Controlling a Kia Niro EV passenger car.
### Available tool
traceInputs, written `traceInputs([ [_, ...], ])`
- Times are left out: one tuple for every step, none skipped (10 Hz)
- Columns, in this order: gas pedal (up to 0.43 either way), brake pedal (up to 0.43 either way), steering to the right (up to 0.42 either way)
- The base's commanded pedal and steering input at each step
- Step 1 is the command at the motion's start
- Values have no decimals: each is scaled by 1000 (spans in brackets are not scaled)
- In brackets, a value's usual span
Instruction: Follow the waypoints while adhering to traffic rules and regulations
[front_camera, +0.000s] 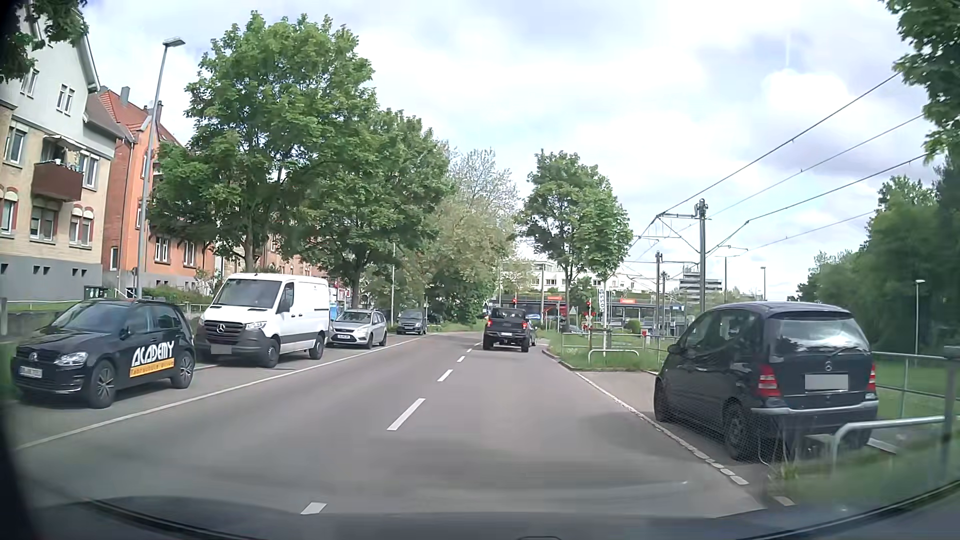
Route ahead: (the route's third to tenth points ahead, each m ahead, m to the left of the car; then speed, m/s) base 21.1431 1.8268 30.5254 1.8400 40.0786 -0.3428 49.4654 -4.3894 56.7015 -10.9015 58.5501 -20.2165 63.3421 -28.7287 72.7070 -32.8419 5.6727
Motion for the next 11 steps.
traceInputs([
  [0,0,3],
  [0,0,2],
  [0,0,2],
  [0,0,2],
  [0,0,2],
  [0,0,1],
  [0,0,0],
  [0,0,0],
  [0,0,-2],
  [0,0,-2],
  [0,0,-1],
])
